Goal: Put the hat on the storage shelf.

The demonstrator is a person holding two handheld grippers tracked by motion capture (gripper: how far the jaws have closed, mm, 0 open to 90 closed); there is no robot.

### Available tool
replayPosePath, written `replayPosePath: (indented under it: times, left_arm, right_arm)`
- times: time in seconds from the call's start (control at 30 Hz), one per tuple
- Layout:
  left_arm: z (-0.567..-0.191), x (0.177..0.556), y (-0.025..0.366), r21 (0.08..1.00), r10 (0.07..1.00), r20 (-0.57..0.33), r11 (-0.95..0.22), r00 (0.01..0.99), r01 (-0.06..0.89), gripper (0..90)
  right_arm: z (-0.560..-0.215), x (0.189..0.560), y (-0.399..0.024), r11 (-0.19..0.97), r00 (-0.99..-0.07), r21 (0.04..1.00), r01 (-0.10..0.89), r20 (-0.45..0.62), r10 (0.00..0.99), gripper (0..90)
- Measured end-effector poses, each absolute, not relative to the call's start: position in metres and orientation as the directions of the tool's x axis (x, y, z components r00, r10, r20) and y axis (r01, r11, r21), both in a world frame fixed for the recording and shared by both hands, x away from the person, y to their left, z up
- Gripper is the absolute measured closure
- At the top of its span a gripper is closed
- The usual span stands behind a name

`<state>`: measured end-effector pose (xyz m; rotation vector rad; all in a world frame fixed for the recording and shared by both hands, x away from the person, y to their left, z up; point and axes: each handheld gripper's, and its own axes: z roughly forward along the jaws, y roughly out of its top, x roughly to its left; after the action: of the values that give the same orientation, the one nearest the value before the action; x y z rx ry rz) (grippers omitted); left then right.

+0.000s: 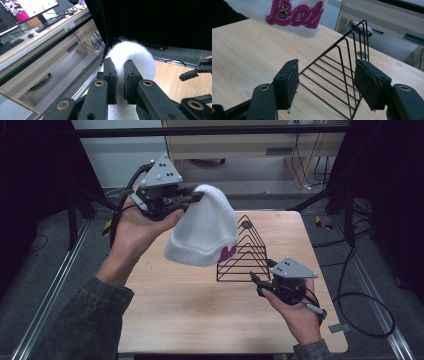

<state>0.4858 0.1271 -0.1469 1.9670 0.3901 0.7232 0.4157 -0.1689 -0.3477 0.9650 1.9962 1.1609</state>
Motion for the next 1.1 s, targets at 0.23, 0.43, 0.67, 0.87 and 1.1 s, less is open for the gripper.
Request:
replayPosePath:
  times: [0.23,0.43,0.67,0.87,1.1]
  left_arm:
    - [-0.14,0.487,0.121,0.887,0.536,0.314,-0.461,0.784,-0.04,82.4]
    - [-0.138,0.495,0.11,0.889,0.522,0.307,-0.456,0.796,-0.043,82.3]
    - [-0.138,0.499,0.097,0.89,0.504,0.307,-0.453,0.807,-0.056,82.3]
    - [-0.139,0.503,0.09,0.885,0.488,0.309,-0.461,0.816,-0.06,82.3]
    - [-0.14,0.507,0.083,0.892,0.483,0.301,-0.447,0.823,-0.064,82.3]
  right_arm:
    - [-0.337,0.423,-0.174,0.333,-0.557,0.905,0.263,-0.14,0.819,38.0]
    - [-0.326,0.432,-0.175,0.34,-0.568,0.911,0.233,-0.156,0.808,40.5]
    - [-0.315,0.445,-0.179,0.312,-0.584,0.926,0.211,-0.136,0.8,44.1]
    - [-0.296,0.462,-0.178,0.29,-0.585,0.938,0.192,-0.128,0.801,46.3]
    - [-0.285,0.483,-0.167,0.269,-0.621,0.942,0.199,-0.091,0.778,50.9]
